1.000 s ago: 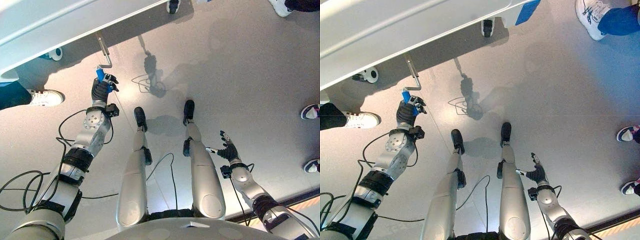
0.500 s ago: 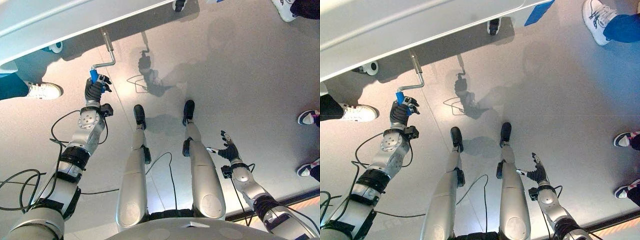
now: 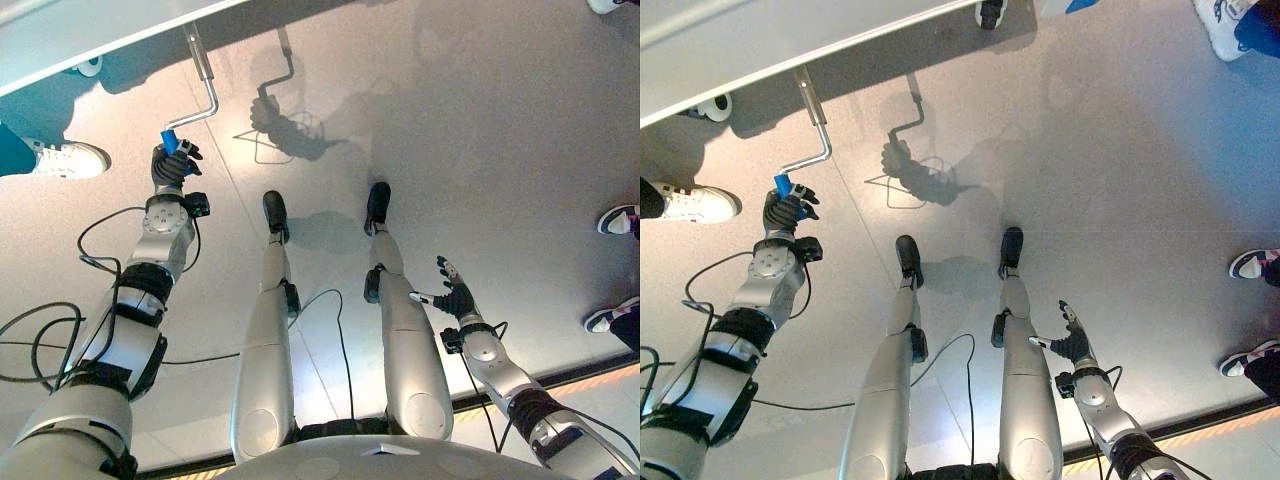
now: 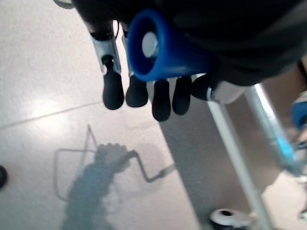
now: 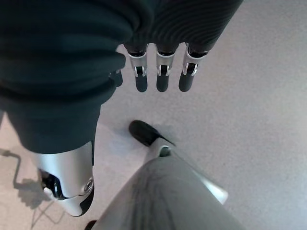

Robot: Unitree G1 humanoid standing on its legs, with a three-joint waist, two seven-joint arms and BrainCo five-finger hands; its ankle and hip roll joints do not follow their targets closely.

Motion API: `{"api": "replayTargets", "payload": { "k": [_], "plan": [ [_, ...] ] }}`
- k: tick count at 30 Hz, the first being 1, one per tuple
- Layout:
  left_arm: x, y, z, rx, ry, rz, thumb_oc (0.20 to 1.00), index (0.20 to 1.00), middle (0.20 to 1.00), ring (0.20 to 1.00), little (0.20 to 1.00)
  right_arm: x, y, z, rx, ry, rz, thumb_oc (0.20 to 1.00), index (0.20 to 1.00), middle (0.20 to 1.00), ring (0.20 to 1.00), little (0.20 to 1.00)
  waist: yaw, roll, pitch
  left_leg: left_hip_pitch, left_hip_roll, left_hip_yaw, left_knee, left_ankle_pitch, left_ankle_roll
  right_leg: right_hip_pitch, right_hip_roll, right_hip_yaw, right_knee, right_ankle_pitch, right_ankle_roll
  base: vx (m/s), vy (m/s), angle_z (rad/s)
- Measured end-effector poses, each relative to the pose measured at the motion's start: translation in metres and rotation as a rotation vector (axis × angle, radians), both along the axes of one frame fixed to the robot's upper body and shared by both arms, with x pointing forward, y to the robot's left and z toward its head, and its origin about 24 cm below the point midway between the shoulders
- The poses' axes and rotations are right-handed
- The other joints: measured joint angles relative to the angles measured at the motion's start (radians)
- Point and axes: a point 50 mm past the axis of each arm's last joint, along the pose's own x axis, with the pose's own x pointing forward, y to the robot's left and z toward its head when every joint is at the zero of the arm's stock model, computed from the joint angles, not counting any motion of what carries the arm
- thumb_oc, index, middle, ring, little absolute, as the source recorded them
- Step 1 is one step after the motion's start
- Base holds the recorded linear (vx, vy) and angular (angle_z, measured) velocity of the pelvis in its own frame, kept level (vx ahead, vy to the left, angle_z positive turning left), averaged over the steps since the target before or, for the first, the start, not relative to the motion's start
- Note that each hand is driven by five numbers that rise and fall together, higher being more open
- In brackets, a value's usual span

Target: Raise the hospital bed

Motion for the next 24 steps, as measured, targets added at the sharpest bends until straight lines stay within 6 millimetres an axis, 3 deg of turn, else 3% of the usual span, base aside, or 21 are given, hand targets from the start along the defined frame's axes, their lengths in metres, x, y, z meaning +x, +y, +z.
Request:
{"api": "replayTargets", "payload": {
  "k": [8,13,19,24],
  "plan": [
    [0.008,0.011,0.014,0.05,0.026,0.082,0.2,0.2,0.2,0.2,0.2,0.003,0.01,0.005,0.014,-0.042,0.04,1.0,1.0,1.0,1.0,1.0,-0.034,-0.007,-0.002,-0.04,0.002,0.044,0.0,-0.001,0.001,-0.065,0.004,0.036,0.009,0.004,-0.002,0.0,-0.014,-0.08],
    [0.007,0.02,0.01,0.05,0.081,0.154,0.2,0.2,0.2,0.2,0.2,0.005,0.018,0.01,0.034,-0.077,0.067,1.0,1.0,1.0,1.0,1.0,-0.082,-0.015,-0.004,-0.045,0.005,0.076,0.0,-0.001,0.001,-0.095,0.009,0.065,0.023,0.007,-0.004,-0.02,-0.02,-0.12],
    [0.003,0.033,0.011,0.084,0.114,0.22,0.2,0.2,0.2,0.2,0.2,0.007,0.025,0.015,0.049,-0.101,0.099,1.0,1.0,1.0,1.0,1.0,-0.104,-0.033,-0.006,-0.055,0.008,0.128,0.0,-0.002,0.002,-0.136,0.019,0.116,0.025,0.025,-0.007,-0.02,-0.022,-0.17],
    [0.004,0.032,0.008,0.066,0.134,0.24,0.2,0.2,0.2,0.2,0.2,0.008,0.028,0.017,0.059,-0.119,0.112,1.0,1.0,1.0,1.0,1.0,-0.126,-0.039,-0.009,-0.06,0.006,0.169,0.0,-0.005,0.004,-0.164,0.024,0.159,0.026,0.038,-0.005,-0.02,-0.017,-0.12]
  ]
}}
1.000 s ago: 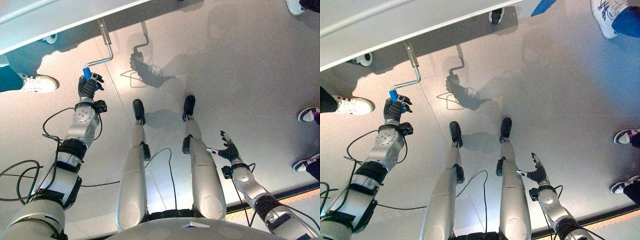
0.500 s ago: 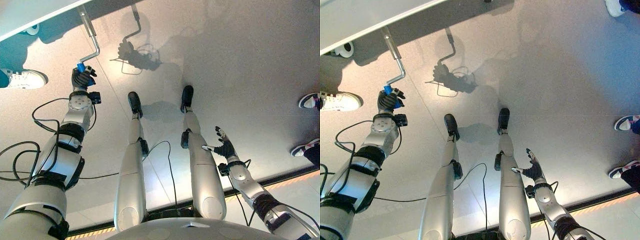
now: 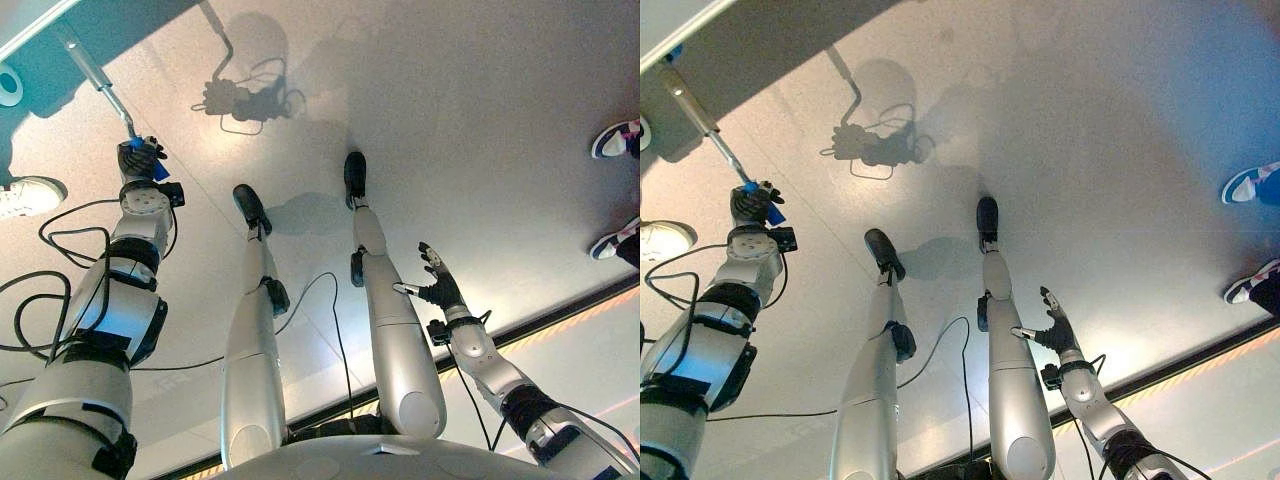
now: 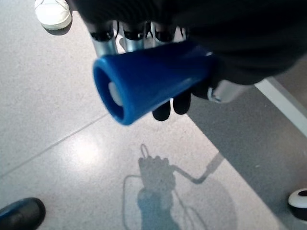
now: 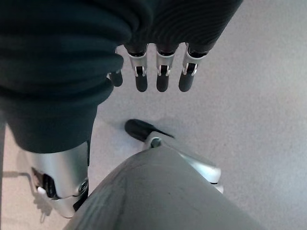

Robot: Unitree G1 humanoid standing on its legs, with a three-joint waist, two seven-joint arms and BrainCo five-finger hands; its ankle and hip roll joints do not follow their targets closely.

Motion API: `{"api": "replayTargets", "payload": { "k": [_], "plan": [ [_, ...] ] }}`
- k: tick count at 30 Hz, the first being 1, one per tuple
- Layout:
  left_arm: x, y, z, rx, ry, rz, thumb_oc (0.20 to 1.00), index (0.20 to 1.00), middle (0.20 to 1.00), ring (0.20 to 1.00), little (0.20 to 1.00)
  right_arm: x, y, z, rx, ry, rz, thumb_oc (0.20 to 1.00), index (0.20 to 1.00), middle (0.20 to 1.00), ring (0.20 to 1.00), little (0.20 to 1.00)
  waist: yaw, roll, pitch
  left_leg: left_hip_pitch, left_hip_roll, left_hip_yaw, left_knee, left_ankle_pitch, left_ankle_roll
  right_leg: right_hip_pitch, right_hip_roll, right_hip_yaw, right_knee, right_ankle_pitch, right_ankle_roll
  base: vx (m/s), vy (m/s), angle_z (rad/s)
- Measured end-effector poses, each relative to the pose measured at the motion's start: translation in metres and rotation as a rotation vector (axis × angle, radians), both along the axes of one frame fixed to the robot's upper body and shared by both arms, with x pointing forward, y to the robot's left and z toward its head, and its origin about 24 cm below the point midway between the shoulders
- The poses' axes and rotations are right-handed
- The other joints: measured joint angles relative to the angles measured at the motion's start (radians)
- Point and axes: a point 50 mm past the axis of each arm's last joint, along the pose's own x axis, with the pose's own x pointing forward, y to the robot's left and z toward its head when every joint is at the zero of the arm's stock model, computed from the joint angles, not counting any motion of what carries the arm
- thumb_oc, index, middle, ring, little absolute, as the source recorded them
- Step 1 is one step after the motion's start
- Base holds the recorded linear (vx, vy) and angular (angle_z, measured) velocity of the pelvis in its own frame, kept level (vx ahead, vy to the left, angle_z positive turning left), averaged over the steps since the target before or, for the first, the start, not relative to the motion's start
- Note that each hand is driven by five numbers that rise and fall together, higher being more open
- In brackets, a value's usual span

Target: Raise the hospital bed

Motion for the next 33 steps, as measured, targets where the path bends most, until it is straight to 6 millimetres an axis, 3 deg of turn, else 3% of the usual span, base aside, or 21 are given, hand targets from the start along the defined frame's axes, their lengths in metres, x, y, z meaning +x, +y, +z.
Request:
{"api": "replayTargets", "payload": {
  "k": [3,7,12,21,30,33],
  "plan": [
    [0.002,-0.002,0.002,-0.002,-0.002,-0.007,0.2,0.2,0.2,0.2,0.2,0.001,0.005,0.003,0.01,-0.013,0.016,1.0,1.0,1.0,1.0,1.0,-0.017,-0.007,-0.002,0.0,-0.003,0.027,0.0,-0.003,0.002,-0.013,0.002,0.027,-0.001,0.008,0.002,0.0,-0.003,-0.16],
    [0.016,-0.028,0.018,-0.016,-0.079,-0.081,0.2,0.2,0.2,0.2,0.2,0.0,0.008,0.002,0.014,-0.01,0.028,1.0,1.0,1.0,1.0,1.0,-0.037,-0.034,-0.011,0.032,-0.003,0.081,0.0,-0.014,-0.001,-0.017,0.012,0.063,0.0,0.022,-0.004,0.0,-0.051,-0.25],
    [0.009,-0.017,0.009,-0.015,-0.057,-0.037,0.2,0.2,0.2,0.2,0.2,-0.002,0.004,-0.002,0.002,0.011,0.018,1.0,1.0,1.0,1.0,1.0,-0.034,-0.041,-0.016,0.06,0.023,0.126,0.003,-0.026,-0.019,-0.017,0.042,0.091,-0.003,0.027,-0.008,0.05,-0.03,-0.26],
    [0.008,-0.019,0.001,-0.062,-0.052,-0.025,0.2,0.2,0.2,0.2,0.2,-0.004,0.0,-0.005,-0.008,0.023,0.006,1.0,1.0,1.0,1.0,1.0,-0.026,-0.041,-0.016,0.093,0.022,0.137,0.0,-0.027,-0.029,0.004,0.053,0.109,-0.006,0.037,-0.022,0.02,-0.027,-0.05],
    [0.009,-0.038,-0.002,-0.15,-0.121,-0.101,0.2,0.2,0.2,0.2,0.2,-0.005,0.0,-0.006,-0.004,0.026,0.002,1.0,1.0,1.0,1.0,1.0,-0.009,-0.036,-0.016,0.138,0.013,0.136,0.0,-0.024,-0.024,0.045,0.044,0.11,0.0,0.037,-0.022,-0.03,-0.026,0.01],
    [0.011,-0.054,0.001,-0.185,-0.168,-0.159,0.2,0.2,0.2,0.2,0.2,-0.007,-0.002,-0.009,-0.009,0.038,-0.006,1.0,1.0,1.0,1.0,1.0,0.012,-0.027,-0.016,0.14,0.006,0.132,0.0,-0.021,-0.019,0.05,0.036,0.108,0.001,0.036,-0.017,0.0,-0.025,0.06]
  ]
}}
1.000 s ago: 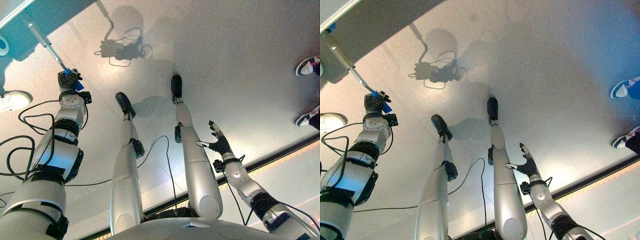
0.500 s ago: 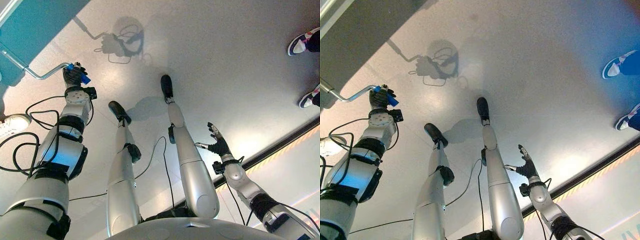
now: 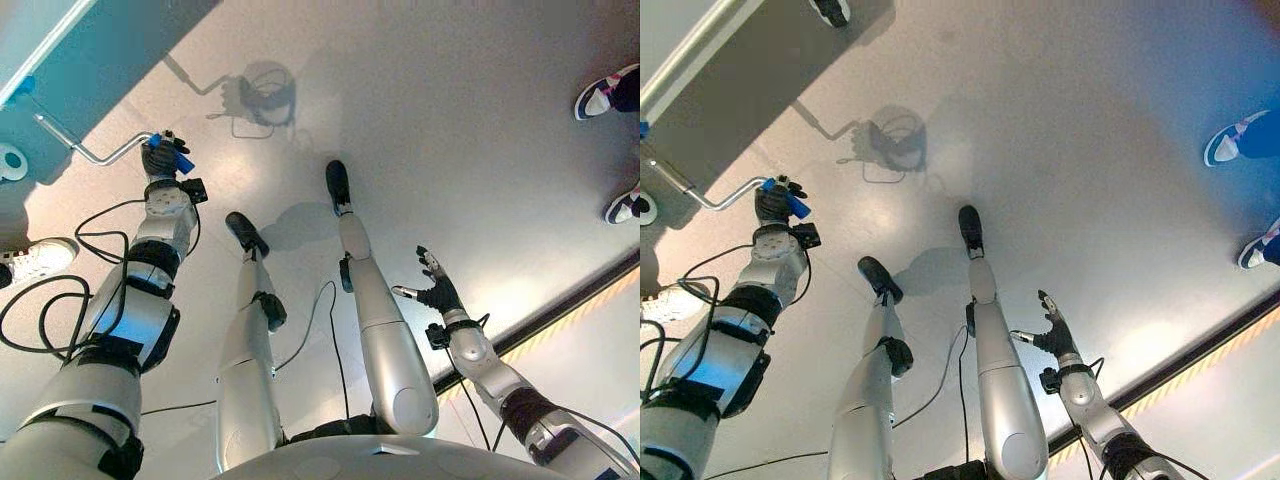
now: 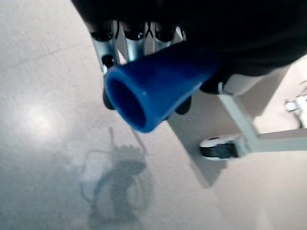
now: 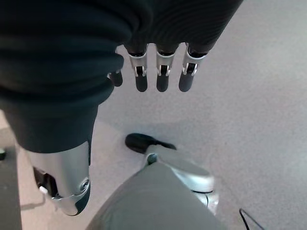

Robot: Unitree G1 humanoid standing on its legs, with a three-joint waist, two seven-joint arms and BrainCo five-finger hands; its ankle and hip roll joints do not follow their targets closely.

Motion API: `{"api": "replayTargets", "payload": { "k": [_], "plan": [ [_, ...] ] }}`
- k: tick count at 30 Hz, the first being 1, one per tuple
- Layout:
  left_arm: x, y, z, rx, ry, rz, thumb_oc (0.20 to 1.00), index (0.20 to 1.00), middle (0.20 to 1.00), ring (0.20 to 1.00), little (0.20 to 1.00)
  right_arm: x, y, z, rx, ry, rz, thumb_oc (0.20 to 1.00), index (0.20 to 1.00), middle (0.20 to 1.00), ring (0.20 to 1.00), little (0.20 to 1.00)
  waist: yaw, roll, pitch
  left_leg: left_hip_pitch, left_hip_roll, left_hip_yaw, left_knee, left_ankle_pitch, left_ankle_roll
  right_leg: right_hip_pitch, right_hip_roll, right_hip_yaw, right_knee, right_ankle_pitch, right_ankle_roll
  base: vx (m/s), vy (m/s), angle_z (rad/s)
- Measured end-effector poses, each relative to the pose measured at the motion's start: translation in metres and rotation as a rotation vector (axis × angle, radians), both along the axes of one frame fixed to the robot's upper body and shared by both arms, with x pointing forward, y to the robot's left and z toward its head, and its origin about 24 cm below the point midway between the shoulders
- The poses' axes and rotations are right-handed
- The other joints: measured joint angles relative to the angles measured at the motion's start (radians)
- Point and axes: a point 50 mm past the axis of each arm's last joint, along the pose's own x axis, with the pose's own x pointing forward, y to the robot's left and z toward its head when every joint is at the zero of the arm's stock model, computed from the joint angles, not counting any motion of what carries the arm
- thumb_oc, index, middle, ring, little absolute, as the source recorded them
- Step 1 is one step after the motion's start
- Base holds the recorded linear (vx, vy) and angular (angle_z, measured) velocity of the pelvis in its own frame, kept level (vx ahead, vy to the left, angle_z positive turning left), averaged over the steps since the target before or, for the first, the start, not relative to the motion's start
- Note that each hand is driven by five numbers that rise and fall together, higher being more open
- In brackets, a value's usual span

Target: Raise the hospital bed

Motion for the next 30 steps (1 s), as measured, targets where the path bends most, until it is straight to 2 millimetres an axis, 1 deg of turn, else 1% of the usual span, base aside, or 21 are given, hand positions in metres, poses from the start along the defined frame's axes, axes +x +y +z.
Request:
{"api": "replayTargets", "payload": {
  "k": [1,3,6,7,8,9,10,12,15,16,17,20,23,24,25,26,27,29,30],
  "plan": [
    [0.0,-0.002,0.0,-0.002,-0.004,-0.006,0.2,0.2,0.2,0.2,0.2,0.0,0.0,0.0,-0.001,0.002,-0.002,1.0,1.0,1.0,1.0,1.0,0.002,0.002,0.0,0.0,-0.002,0.0,0.0,0.001,0.001,0.001,-0.003,-0.001,0.0,0.001,0.001,0.0,-0.033,0.08],
    [0.002,-0.012,0.003,-0.007,-0.027,-0.044,0.2,0.2,0.2,0.2,0.2,-0.001,-0.002,-0.002,-0.005,0.009,-0.006,1.0,1.0,1.0,1.0,1.0,0.016,0.007,0.001,0.003,-0.004,-0.006,0.0,0.004,0.006,0.008,-0.01,-0.005,0.001,0.004,0.003,0.0,-0.021,0.1],
    [-0.001,-0.018,0.003,-0.017,-0.051,-0.079,0.2,0.2,0.2,0.2,0.2,-0.002,-0.002,-0.002,-0.006,0.01,-0.009,1.0,1.0,1.0,1.0,1.0,0.016,0.018,0.006,0.013,-0.004,-0.026,0.0,0.007,0.009,0.029,-0.016,-0.025,-0.001,0.001,0.007,0.0,0.005,0.16],
    [-0.003,-0.018,0.003,-0.012,-0.057,-0.088,0.2,0.2,0.2,0.2,0.2,-0.001,-0.004,-0.002,-0.007,0.01,-0.017,1.0,1.0,1.0,1.0,1.0,0.021,0.026,0.006,0.02,-0.006,-0.033,0.0,0.009,0.01,0.044,-0.024,-0.033,-0.001,0.0,0.007,0.0,0.019,0.18],
    [-0.006,-0.023,0.001,-0.03,-0.073,-0.115,0.2,0.2,0.2,0.2,0.2,-0.002,-0.006,-0.002,-0.007,0.011,-0.029,1.0,1.0,1.0,1.0,1.0,0.02,0.035,0.007,0.025,-0.006,-0.041,0.0,0.009,0.012,0.054,-0.023,-0.041,-0.003,0.0,0.008,0.0,0.016,0.19],
    [-0.007,-0.023,0.0,-0.023,-0.073,-0.125,0.2,0.2,0.2,0.2,0.2,-0.002,-0.009,-0.003,-0.011,0.014,-0.039,1.0,1.0,1.0,1.0,1.0,0.024,0.043,0.007,0.028,-0.008,-0.049,0.0,0.011,0.014,0.061,-0.026,-0.045,-0.002,-0.003,0.011,0.0,0.03,0.17],
    [-0.007,-0.027,0.001,-0.029,-0.083,-0.144,0.2,0.2,0.2,0.2,0.2,-0.003,-0.012,-0.004,-0.015,0.02,-0.055,1.0,1.0,1.0,1.0,1.0,0.035,0.05,0.007,0.031,-0.011,-0.053,0.0,0.011,0.015,0.066,-0.031,-0.049,-0.002,-0.003,0.012,0.0,0.023,0.1],
    [-0.009,-0.033,0.004,-0.036,-0.106,-0.173,0.2,0.2,0.2,0.2,0.2,-0.003,-0.016,-0.004,-0.022,0.022,-0.068,1.0,1.0,1.0,1.0,1.0,0.047,0.058,0.011,0.031,-0.013,-0.06,-0.001,0.014,0.018,0.07,-0.037,-0.058,-0.001,-0.004,0.014,0.0,0.03,0.09],
    [-0.013,-0.032,0.004,-0.034,-0.119,-0.187,0.2,0.2,0.2,0.2,0.2,-0.003,-0.015,-0.004,-0.022,0.02,-0.07,1.0,1.0,1.0,1.0,1.0,0.048,0.06,0.012,0.031,-0.014,-0.076,-0.001,0.015,0.019,0.079,-0.04,-0.071,-0.001,-0.006,0.016,0.0,0.022,0.12],
    [-0.015,-0.032,0.006,-0.042,-0.132,-0.194,0.2,0.2,0.2,0.2,0.2,-0.004,-0.016,-0.005,-0.029,0.023,-0.075,1.0,1.0,1.0,1.0,1.0,0.055,0.063,0.014,0.031,-0.014,-0.089,-0.001,0.015,0.019,0.086,-0.045,-0.081,-0.003,-0.007,0.016,0.0,0.042,0.18],
    [-0.018,-0.034,0.006,-0.055,-0.148,-0.209,0.2,0.2,0.2,0.2,0.2,-0.005,-0.019,-0.005,-0.038,0.026,-0.086,1.0,1.0,1.0,1.0,1.0,0.05,0.069,0.017,0.032,-0.012,-0.098,-0.001,0.016,0.02,0.093,-0.043,-0.092,-0.003,-0.009,0.014,-0.01,0.042,0.19],
    [-0.021,-0.04,0.008,-0.061,-0.173,-0.243,0.2,0.2,0.2,0.2,0.2,-0.006,-0.022,-0.006,-0.049,0.032,-0.099,1.0,1.0,1.0,1.0,1.0,0.07,0.074,0.019,0.032,-0.011,-0.115,-0.001,0.018,0.021,0.104,-0.048,-0.112,-0.006,-0.013,0.014,-0.01,0.033,0.16],
    [-0.024,-0.042,0.008,-0.061,-0.183,-0.266,0.2,0.2,0.2,0.2,0.2,-0.004,-0.022,-0.004,-0.052,0.023,-0.1,1.0,1.0,1.0,1.0,1.0,0.076,0.076,0.02,0.031,-0.016,-0.136,-0.001,0.019,0.023,0.114,-0.056,-0.129,-0.006,-0.016,0.014,0.0,0.03,0.12],
    [-0.025,-0.042,0.008,-0.061,-0.184,-0.272,0.2,0.2,0.2,0.2,0.2,-0.004,-0.023,-0.004,-0.054,0.024,-0.101,1.0,1.0,1.0,1.0,1.0,0.069,0.077,0.021,0.031,-0.016,-0.139,-0.001,0.019,0.023,0.118,-0.057,-0.137,-0.007,-0.018,0.015,0.0,0.043,0.11],
    [-0.025,-0.043,0.008,-0.062,-0.186,-0.277,0.2,0.2,0.2,0.2,0.2,-0.005,-0.023,-0.005,-0.055,0.025,-0.103,1.0,1.0,1.0,1.0,1.0,0.069,0.077,0.021,0.031,-0.016,-0.141,-0.001,0.02,0.024,0.122,-0.058,-0.14,-0.007,-0.02,0.015,0.01,0.048,0.2],
    [-0.028,-0.043,0.007,-0.061,-0.192,-0.289,0.2,0.2,0.2,0.2,0.2,-0.005,-0.023,-0.005,-0.058,0.026,-0.102,1.0,1.0,1.0,1.0,1.0,0.077,0.077,0.021,0.031,-0.016,-0.158,-0.001,0.021,0.024,0.131,-0.06,-0.153,-0.007,-0.025,0.015,0.01,0.038,0.18],
    [-0.029,-0.043,0.007,-0.061,-0.193,-0.293,0.2,0.2,0.2,0.2,0.2,-0.005,-0.023,-0.005,-0.059,0.027,-0.103,1.0,1.0,1.0,1.0,1.0,0.071,0.077,0.021,0.032,-0.016,-0.162,0.0,0.021,0.024,0.133,-0.059,-0.156,-0.007,-0.028,0.016,0.02,0.029,0.18],
    [-0.033,-0.044,0.003,-0.068,-0.193,-0.301,0.2,0.2,0.2,0.2,0.2,-0.005,-0.023,-0.005,-0.062,0.027,-0.108,1.0,1.0,1.0,1.0,1.0,0.098,0.078,0.021,0.031,-0.015,-0.173,0.0,0.022,0.024,0.138,-0.062,-0.167,-0.006,-0.032,0.016,0.01,0.018,0.1],
    [-0.034,-0.043,0.003,-0.072,-0.201,-0.3,0.2,0.2,0.2,0.2,0.2,-0.005,-0.024,-0.005,-0.063,0.027,-0.11,1.0,1.0,1.0,1.0,1.0,0.101,0.079,0.022,0.031,-0.014,-0.178,0.0,0.022,0.023,0.142,-0.061,-0.17,-0.007,-0.033,0.015,0.01,0.003,0.11]
  ]
}}
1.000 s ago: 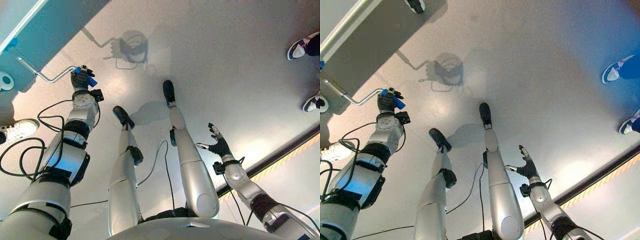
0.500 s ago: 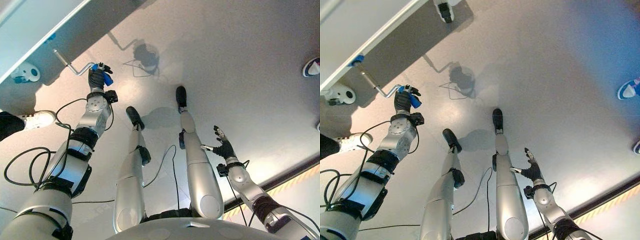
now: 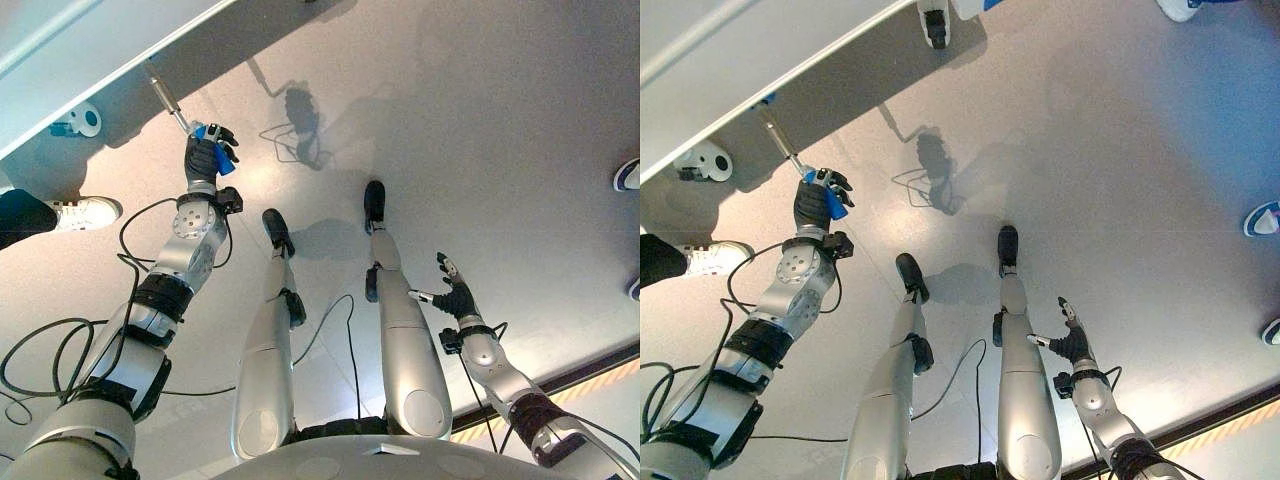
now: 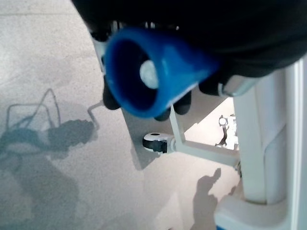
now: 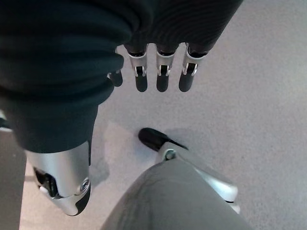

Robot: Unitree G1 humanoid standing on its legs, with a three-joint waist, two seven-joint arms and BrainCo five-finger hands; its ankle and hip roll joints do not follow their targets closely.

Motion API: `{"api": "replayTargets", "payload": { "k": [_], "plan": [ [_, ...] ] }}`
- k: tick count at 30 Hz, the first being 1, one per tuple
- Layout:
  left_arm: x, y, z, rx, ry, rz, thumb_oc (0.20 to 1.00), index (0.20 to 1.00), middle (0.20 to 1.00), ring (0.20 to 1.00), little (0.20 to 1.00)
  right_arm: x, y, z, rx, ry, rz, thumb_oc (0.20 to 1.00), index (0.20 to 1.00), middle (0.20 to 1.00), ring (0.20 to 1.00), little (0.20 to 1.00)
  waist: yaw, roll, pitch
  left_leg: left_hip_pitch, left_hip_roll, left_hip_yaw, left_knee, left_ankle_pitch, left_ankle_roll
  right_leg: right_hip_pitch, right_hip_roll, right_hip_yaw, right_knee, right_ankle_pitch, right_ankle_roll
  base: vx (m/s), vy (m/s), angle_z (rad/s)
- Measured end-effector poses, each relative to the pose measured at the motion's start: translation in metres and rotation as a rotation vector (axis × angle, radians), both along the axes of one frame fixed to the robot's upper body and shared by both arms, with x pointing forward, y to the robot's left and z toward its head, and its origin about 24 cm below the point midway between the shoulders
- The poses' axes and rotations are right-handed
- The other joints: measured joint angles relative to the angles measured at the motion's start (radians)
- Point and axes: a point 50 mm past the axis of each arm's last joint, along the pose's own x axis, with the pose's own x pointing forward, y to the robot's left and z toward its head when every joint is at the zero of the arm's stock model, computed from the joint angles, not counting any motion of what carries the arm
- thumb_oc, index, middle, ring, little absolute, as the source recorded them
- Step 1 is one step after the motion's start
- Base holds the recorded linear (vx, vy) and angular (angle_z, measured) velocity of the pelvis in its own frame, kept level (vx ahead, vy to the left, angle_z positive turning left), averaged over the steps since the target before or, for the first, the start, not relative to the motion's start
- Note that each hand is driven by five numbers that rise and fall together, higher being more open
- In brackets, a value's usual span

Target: Raise the hospital bed

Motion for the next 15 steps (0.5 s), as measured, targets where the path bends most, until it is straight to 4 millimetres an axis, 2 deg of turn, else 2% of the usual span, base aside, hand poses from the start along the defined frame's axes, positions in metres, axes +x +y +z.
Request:
{"api": "replayTargets", "payload": {
  "k": [8,15],
  "plan": [
    [-0.012,0.025,-0.007,-0.008,0.007,0.061,0.2,0.2,0.2,0.2,0.2,0.0,-0.003,0.0,-0.007,0.003,-0.018,1.0,1.0,1.0,1.0,1.0,0.019,0.007,0.004,-0.003,0.003,-0.051,0.0,0.004,-0.004,0.027,-0.003,-0.047,0.001,-0.019,0.002,0.02,0.033,0.13],
    [-0.012,0.03,-0.009,0.021,0.01,0.081,0.2,0.2,0.2,0.2,0.2,0.0,-0.003,0.0,-0.008,0.002,-0.019,1.0,1.0,1.0,1.0,1.0,0.023,0.008,0.004,-0.015,0.002,-0.072,0.0,0.004,-0.004,0.028,-0.004,-0.057,0.0,-0.028,0.005,0.01,0.03,0.07]
  ]
}}
